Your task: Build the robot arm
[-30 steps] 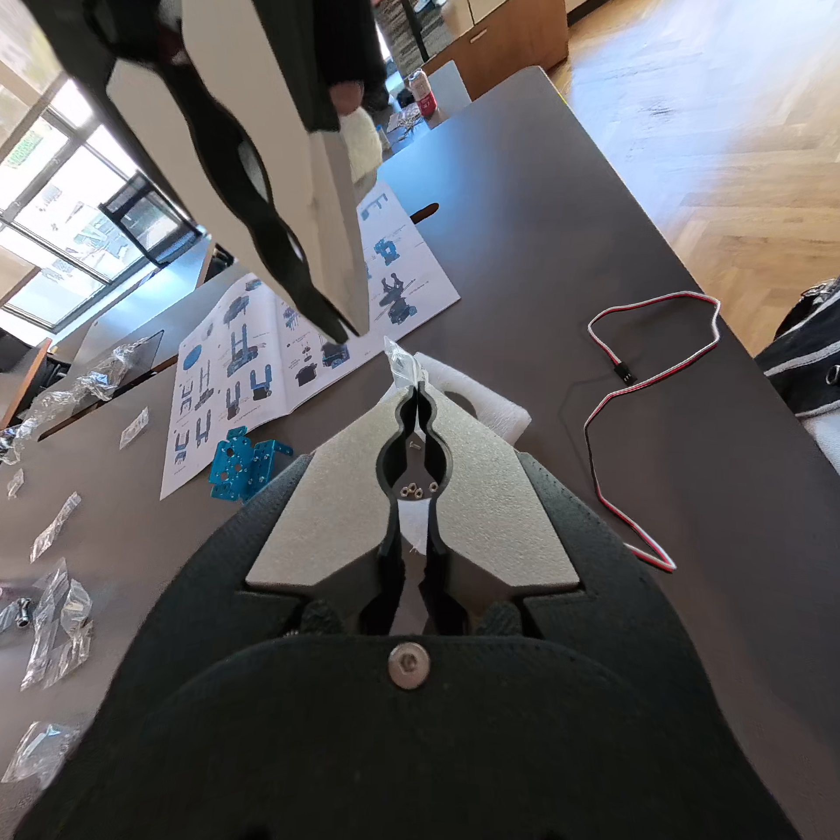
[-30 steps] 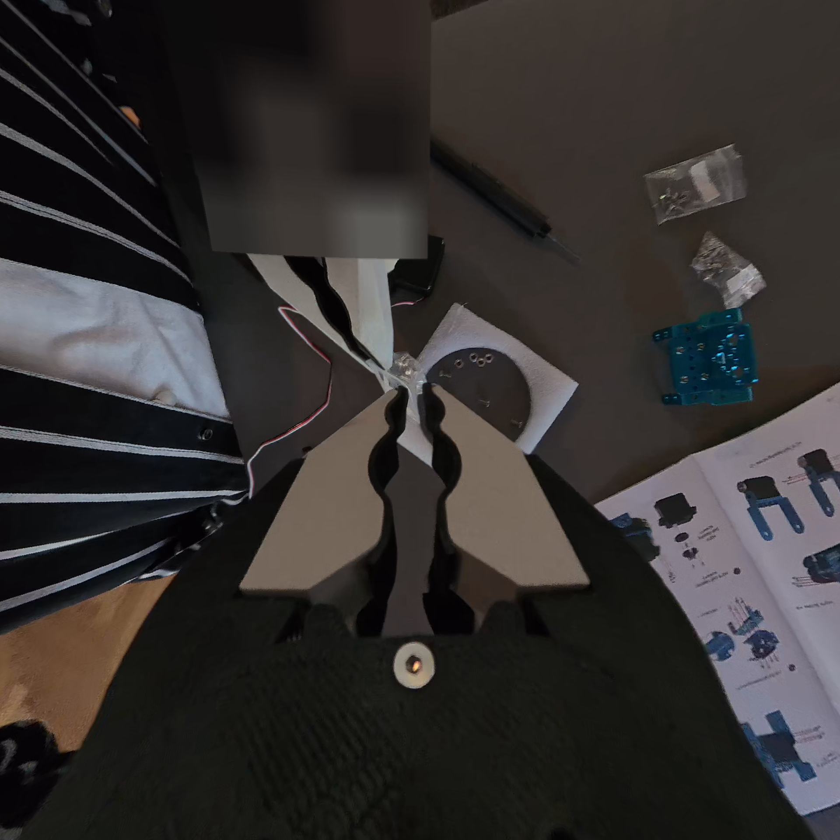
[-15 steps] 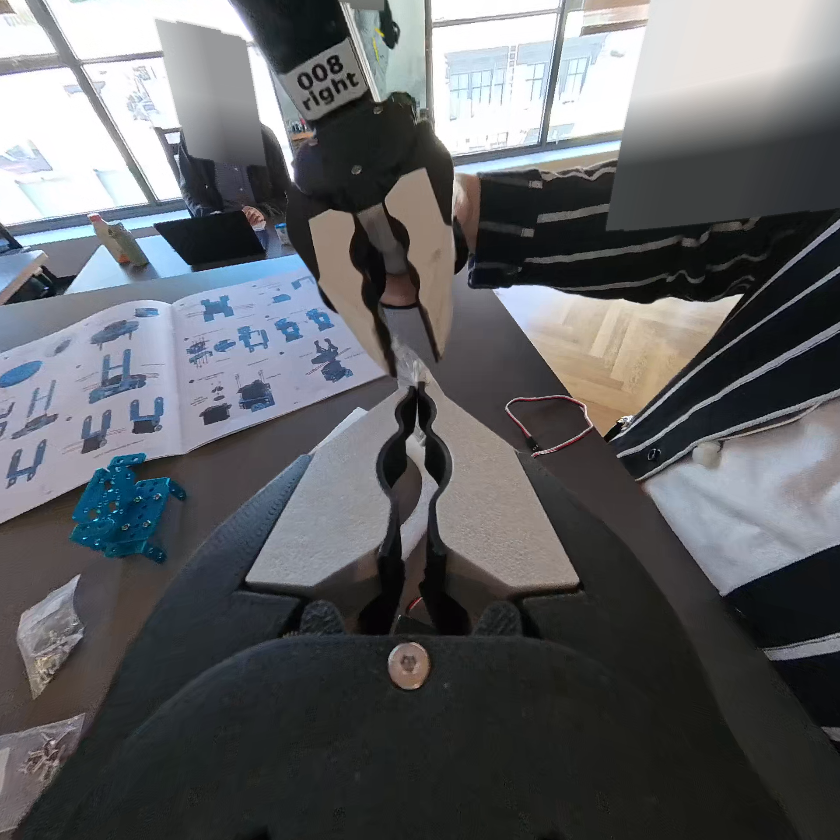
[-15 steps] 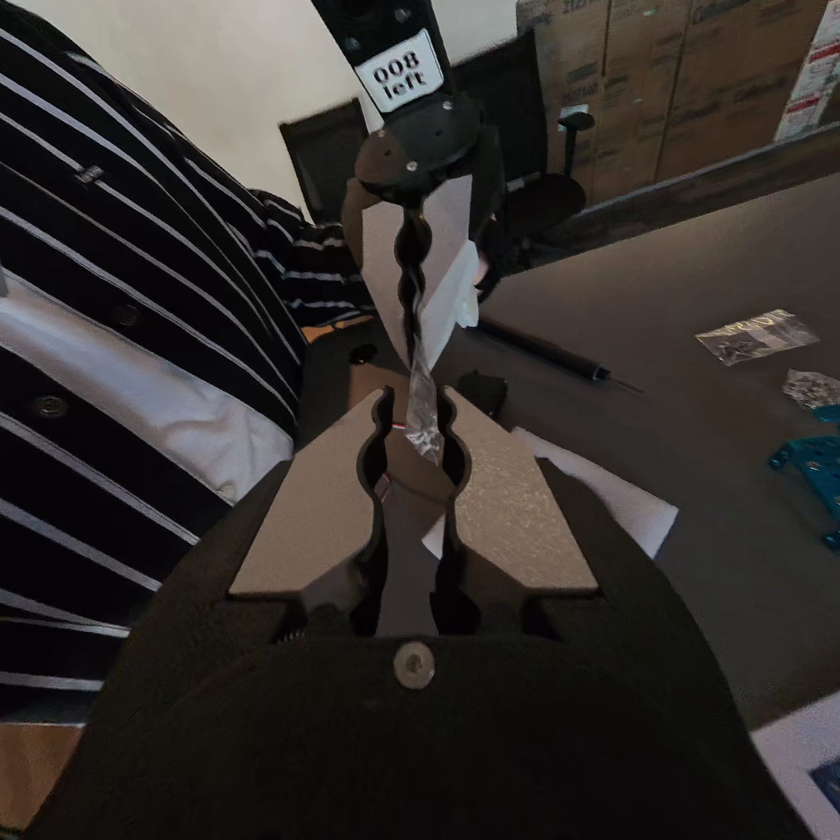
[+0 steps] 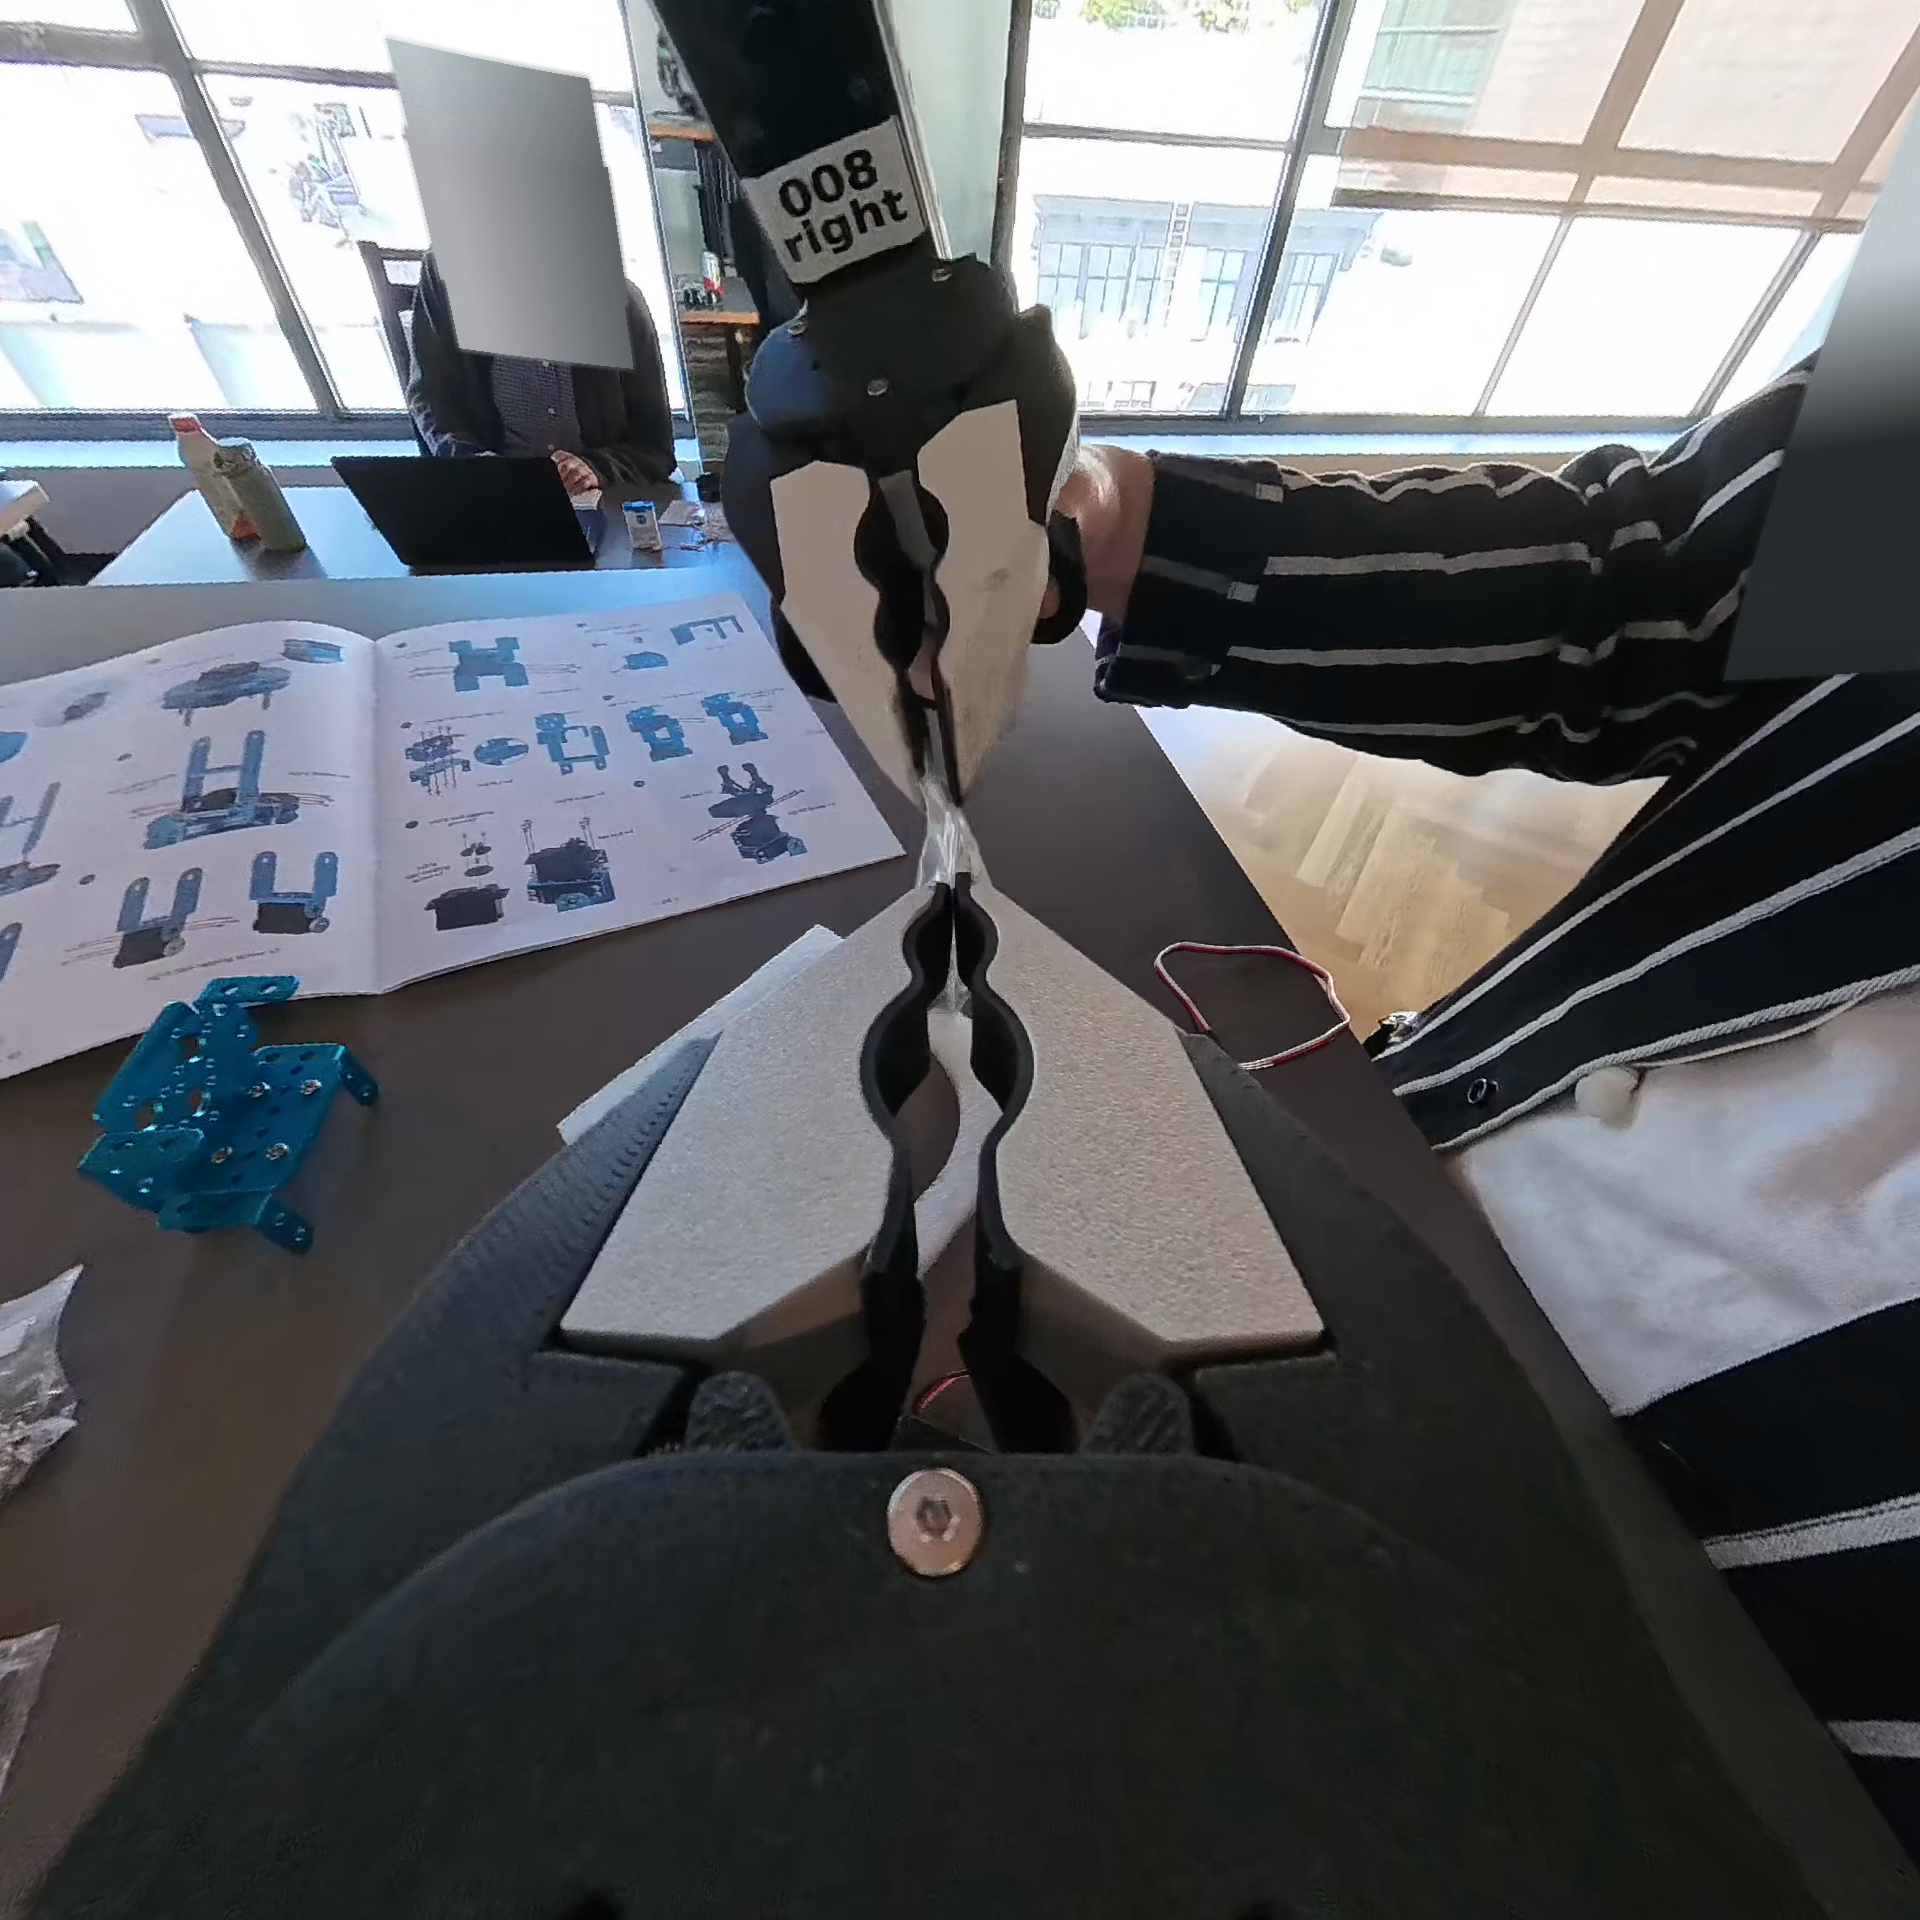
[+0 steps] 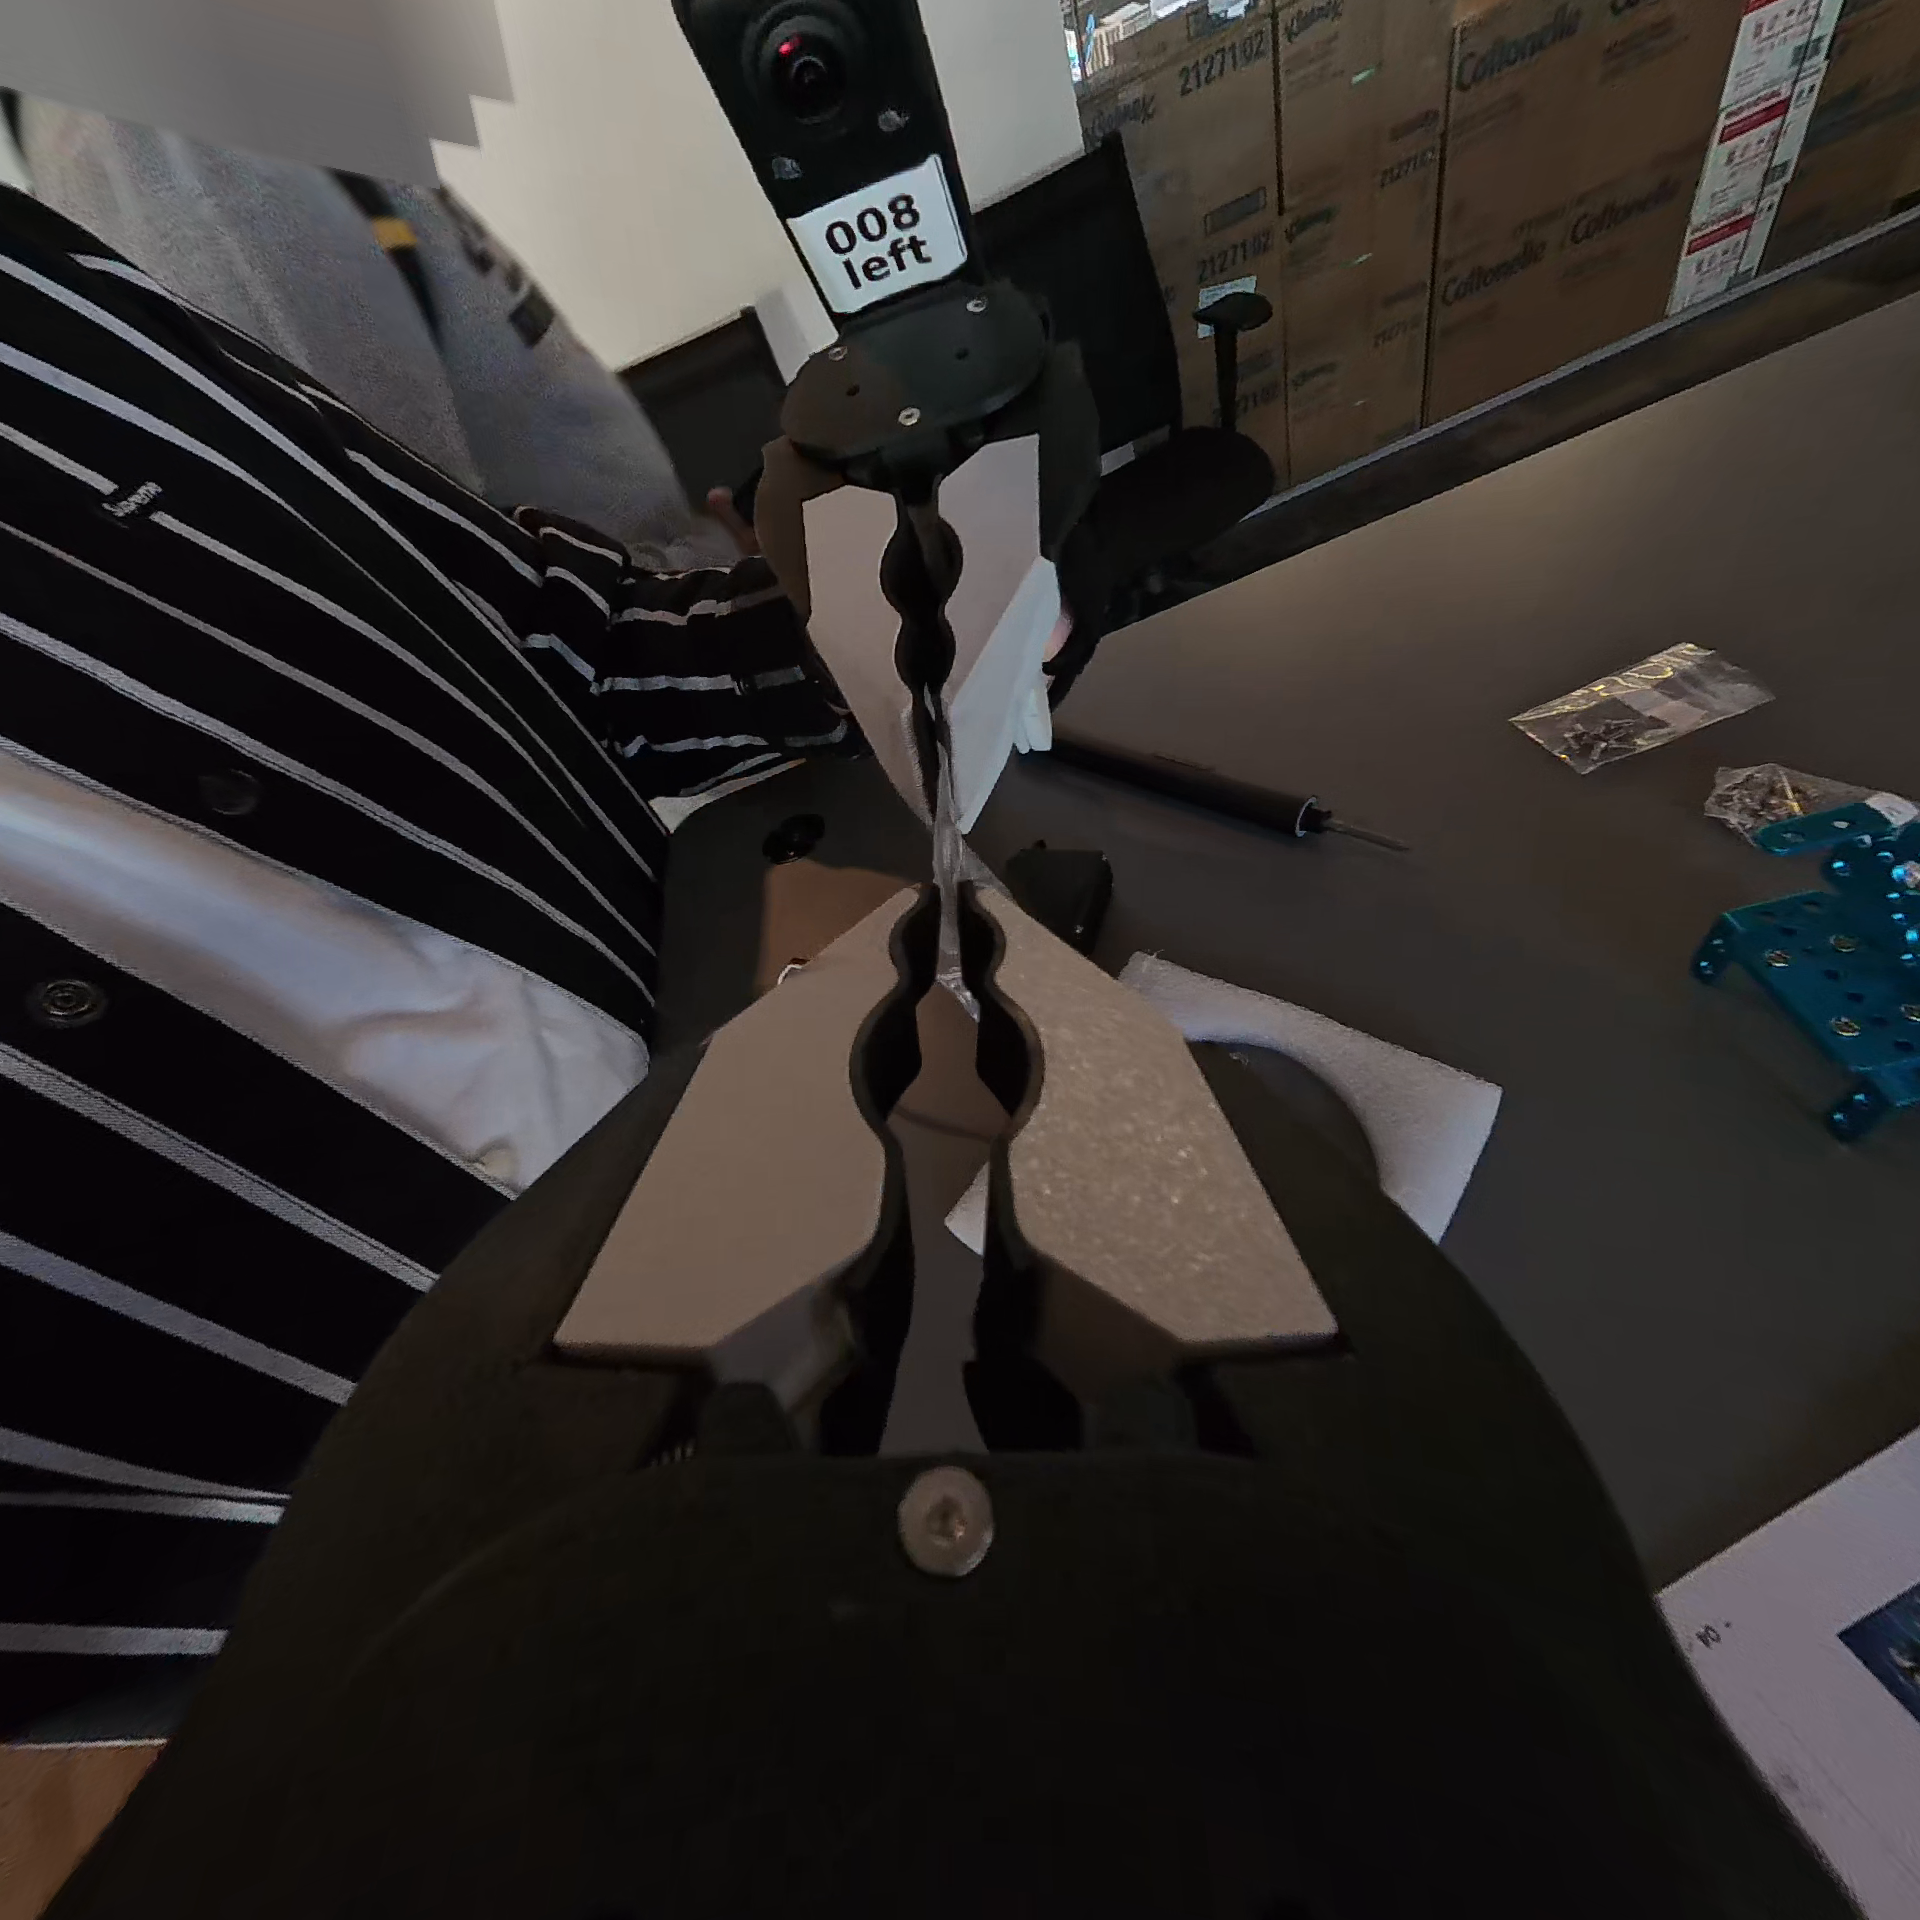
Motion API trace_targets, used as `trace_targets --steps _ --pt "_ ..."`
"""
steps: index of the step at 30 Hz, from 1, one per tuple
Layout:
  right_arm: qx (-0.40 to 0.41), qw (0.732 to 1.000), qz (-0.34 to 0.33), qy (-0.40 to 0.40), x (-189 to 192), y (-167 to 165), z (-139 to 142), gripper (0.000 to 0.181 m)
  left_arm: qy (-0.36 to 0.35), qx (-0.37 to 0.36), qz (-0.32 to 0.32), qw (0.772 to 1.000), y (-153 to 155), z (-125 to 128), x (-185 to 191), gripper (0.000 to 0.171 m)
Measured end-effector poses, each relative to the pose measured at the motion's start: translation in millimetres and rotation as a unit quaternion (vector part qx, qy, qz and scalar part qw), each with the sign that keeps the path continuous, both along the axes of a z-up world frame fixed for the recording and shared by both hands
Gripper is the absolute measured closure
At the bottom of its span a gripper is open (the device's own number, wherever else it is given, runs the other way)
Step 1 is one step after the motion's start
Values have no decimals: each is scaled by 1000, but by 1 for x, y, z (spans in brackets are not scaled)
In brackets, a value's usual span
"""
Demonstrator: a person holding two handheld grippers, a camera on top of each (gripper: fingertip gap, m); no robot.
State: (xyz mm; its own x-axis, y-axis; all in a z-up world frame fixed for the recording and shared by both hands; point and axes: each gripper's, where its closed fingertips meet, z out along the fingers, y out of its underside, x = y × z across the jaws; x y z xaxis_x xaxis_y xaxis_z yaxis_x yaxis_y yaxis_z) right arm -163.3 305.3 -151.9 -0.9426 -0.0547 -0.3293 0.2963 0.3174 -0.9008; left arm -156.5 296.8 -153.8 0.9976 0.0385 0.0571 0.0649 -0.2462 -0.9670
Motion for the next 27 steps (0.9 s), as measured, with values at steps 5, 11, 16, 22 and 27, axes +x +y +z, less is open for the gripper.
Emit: trace_targets --steps 5,11,16,22,27 --pt "0 1000 -4 2 -3 -3 0 173 -5 4 4 1000 -2 0 -1 171" --pt "4 1000 2 -1 -3 -6 -1 179 -14 11 8 1000 -4 0 -3 171" --pt "5 1000 -5 7 -5 -8 -1 171 -16 19 9 1000 -4 3 -4 171" --pt "12 999 -17 29 -8 -9 -1 181 -4 16 16 1000 -5 3 -6 171" --pt "28 998 -30 43 -11 -9 -4 181 10 7 36 999 -2 7 -11 152"
